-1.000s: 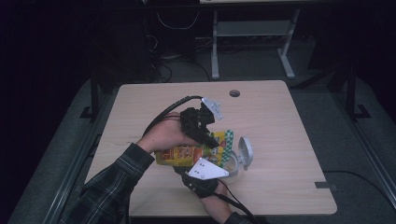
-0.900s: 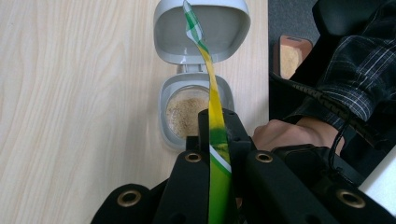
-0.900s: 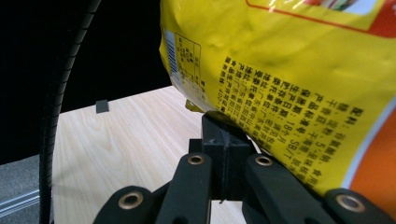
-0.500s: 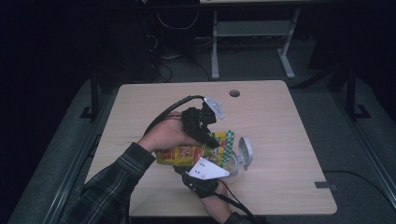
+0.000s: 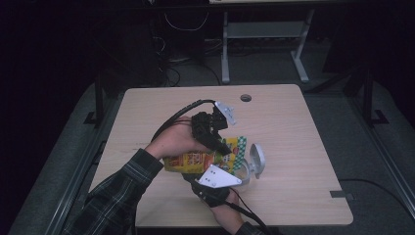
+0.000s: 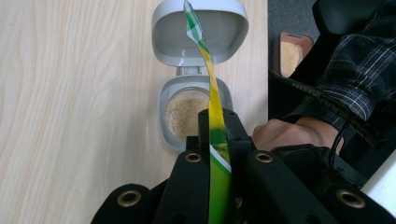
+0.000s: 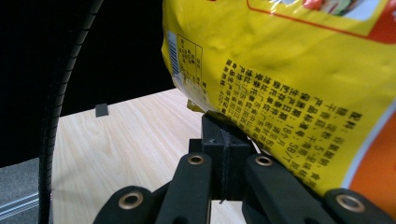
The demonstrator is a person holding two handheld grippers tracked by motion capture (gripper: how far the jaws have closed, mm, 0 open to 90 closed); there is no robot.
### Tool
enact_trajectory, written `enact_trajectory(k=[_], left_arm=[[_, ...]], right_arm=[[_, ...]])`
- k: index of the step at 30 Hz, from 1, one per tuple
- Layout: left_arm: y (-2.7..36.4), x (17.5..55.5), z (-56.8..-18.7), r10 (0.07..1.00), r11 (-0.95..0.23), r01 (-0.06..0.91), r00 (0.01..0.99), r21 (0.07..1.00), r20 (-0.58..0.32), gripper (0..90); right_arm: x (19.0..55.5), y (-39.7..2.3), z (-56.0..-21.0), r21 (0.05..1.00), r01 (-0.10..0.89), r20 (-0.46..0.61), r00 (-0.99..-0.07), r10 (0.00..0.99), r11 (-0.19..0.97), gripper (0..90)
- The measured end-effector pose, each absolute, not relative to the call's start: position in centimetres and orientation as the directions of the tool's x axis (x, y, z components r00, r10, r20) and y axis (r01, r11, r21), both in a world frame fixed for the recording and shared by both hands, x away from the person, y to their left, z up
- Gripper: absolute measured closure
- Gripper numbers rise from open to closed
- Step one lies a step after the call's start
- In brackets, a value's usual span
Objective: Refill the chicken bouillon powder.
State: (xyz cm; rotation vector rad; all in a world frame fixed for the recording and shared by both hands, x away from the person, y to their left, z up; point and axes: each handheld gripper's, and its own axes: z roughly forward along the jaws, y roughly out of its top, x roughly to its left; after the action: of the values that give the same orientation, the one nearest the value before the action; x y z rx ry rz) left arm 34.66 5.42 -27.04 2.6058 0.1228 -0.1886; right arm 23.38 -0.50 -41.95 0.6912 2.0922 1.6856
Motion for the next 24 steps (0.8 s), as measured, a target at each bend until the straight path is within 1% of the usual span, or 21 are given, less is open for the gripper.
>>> enact_trajectory(k=[1, 24], left_arm=[[5.4, 34.58, -27.05, 0.059, -0.856, 0.135, 0.985, 0.499, -0.165, 89.3], [5.18, 34.74, -26.74, 0.059, -0.855, 0.132, 0.986, 0.501, -0.159, 89.3]], right_arm=[[23.38, -0.51, -41.93, 0.975, 0.144, 0.021, -0.813, 0.582, 0.166, 90.0], [23.54, -0.84, -41.61, 0.977, 0.143, 0.025, -0.809, 0.587, 0.156, 90.0]])
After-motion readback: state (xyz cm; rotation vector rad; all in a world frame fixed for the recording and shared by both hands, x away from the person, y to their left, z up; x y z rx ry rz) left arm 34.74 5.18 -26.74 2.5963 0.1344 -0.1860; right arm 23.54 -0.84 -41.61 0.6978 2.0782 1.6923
